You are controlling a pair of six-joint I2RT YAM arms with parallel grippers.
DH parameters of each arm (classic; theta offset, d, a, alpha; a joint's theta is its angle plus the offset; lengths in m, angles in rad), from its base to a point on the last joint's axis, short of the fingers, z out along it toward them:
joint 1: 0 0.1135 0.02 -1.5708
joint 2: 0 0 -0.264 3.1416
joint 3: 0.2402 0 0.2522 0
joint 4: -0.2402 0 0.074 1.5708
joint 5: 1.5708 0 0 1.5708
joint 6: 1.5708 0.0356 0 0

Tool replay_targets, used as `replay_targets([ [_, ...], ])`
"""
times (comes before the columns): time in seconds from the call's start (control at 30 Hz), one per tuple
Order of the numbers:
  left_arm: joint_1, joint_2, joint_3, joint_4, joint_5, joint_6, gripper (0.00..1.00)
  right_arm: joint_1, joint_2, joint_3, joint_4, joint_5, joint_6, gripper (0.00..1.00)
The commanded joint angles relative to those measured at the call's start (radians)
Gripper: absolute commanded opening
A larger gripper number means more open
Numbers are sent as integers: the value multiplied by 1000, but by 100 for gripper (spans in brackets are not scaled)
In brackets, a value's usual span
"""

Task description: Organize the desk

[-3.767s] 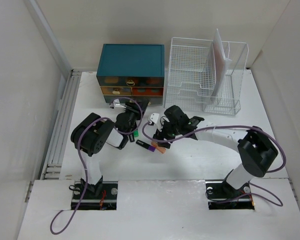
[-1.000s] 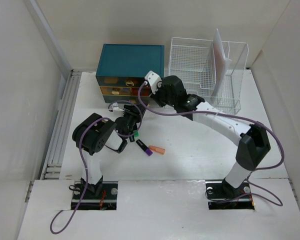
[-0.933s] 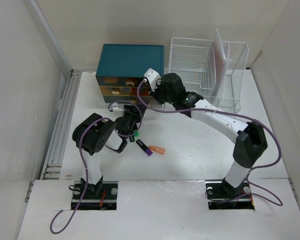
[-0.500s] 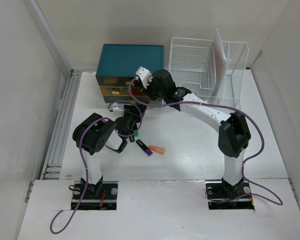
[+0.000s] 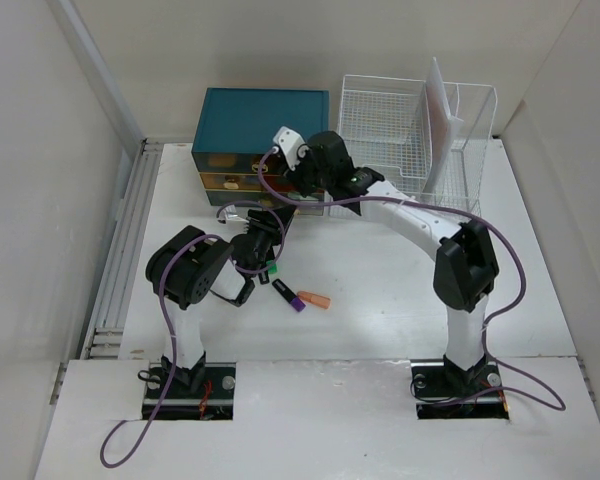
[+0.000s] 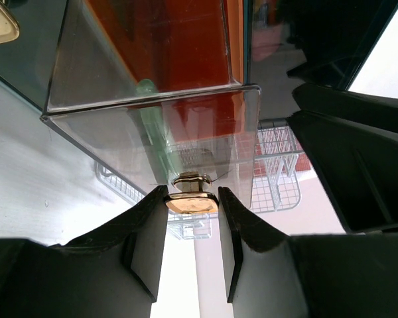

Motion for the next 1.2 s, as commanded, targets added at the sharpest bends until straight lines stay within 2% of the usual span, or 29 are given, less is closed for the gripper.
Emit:
replay_targets([
  [0.0, -9, 68, -36, 347, 28, 61, 0, 0, -84, 14, 16, -26, -3, 48],
  [0.1, -9, 68, -36, 347, 28, 61, 0, 10, -136, 3, -19, -84, -3, 48],
  [0.23, -9, 58, -27, 318, 28, 72, 0, 10, -281, -141, -68, -224, -31, 47],
  [0.3, -9, 58, -26, 318, 28, 72, 0, 10, -364, -265, -122, -337, -80, 46],
  [0.4, -9, 58, -26, 318, 28, 72, 0, 10, -461, -486, -97, -423, -69, 46],
  [0.47, -18, 49, -17, 318, 28, 72, 0, 36, -499, -640, -24, -433, -43, 46],
  [0.6, -18, 48, -17, 300, 38, 72, 0, 112, -535, -802, 70, -335, 12, 48],
  [1.17, -27, 48, -17, 299, 28, 72, 0, 168, -328, -728, 50, -296, 133, 53],
])
